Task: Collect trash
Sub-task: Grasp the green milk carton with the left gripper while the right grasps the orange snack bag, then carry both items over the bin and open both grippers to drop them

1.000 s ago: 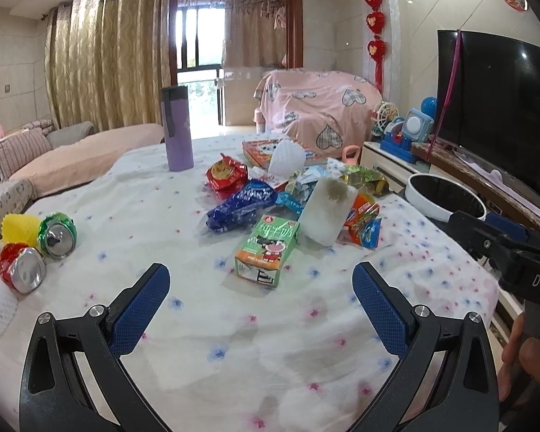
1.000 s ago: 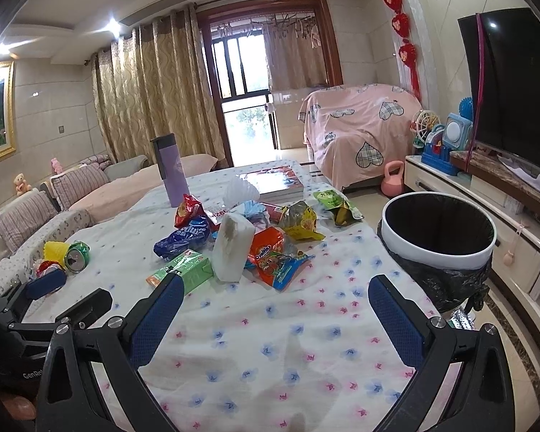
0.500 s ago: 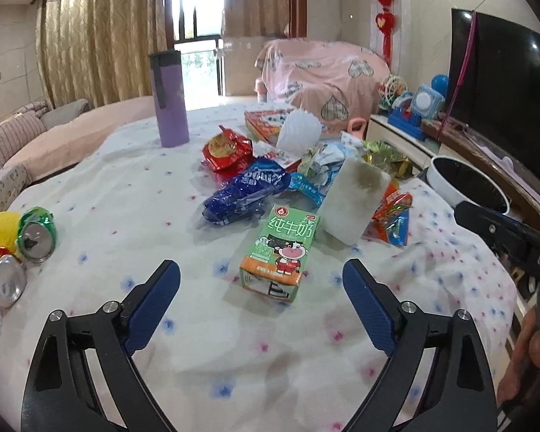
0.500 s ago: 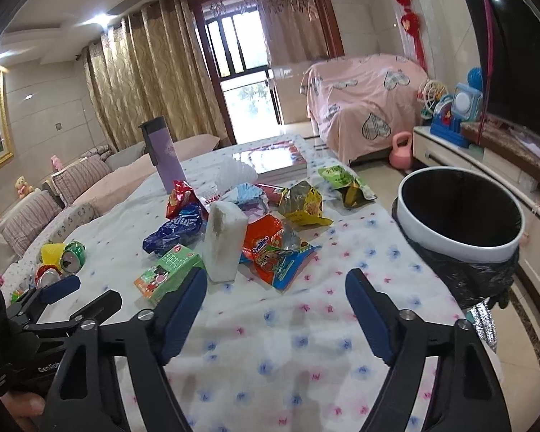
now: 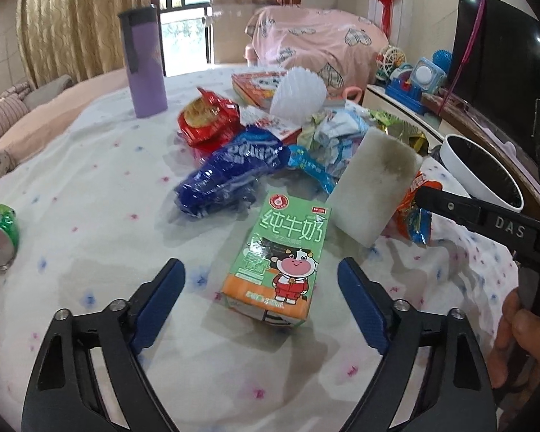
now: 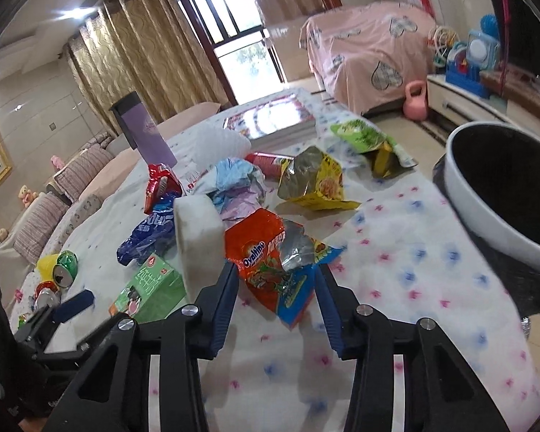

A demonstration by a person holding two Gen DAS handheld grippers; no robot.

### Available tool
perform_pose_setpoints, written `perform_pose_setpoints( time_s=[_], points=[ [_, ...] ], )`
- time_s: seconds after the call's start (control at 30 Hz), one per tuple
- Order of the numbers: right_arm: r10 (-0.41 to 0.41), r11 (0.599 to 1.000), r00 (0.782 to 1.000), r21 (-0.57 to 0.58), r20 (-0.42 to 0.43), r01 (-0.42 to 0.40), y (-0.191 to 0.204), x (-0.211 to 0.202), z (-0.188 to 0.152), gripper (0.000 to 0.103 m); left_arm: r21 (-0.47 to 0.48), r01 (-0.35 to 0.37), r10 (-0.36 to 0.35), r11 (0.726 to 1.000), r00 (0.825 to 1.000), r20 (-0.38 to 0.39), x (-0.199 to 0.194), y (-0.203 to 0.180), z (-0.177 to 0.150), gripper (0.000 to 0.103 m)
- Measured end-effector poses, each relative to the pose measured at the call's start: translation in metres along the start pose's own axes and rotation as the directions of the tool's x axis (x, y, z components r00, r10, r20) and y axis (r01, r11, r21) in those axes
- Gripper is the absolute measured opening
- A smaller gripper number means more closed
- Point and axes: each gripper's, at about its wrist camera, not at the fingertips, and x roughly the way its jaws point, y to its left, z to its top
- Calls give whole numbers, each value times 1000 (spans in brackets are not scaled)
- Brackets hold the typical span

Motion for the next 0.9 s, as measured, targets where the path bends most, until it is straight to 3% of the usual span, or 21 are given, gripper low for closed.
perform_pose_setpoints(
  time_s=[0.07,0.13,0.23,0.53,0.7,0.9],
  points=[
    [10,1000,1000,13,-13,-10,-3,6,2,33,0,19,-19,1000,1000,-23,5,-1,0,69],
    [19,1000,1000,21,-24,-19,-5,9,3,17,1,36,-36,999,999,-35,8,-3,0,55],
    [31,999,999,20,-15,-31,-6,6,3,7,1,47,-47,999,998,-29,4,-4,-2,52],
    [-5,1000,999,21,52,4,-17,-27,2,1,-6,58,-58,998,997,57,-24,-12,-2,51],
    [-31,999,996,46,81,27,-34,-47,2,1,13,106,-107,994,989,106,-46,-28,4,51],
    [-67,995,991,80,113,59,-52,-72,-2,1,84,170,-179,982,978,111,-50,-70,10,51]
  ],
)
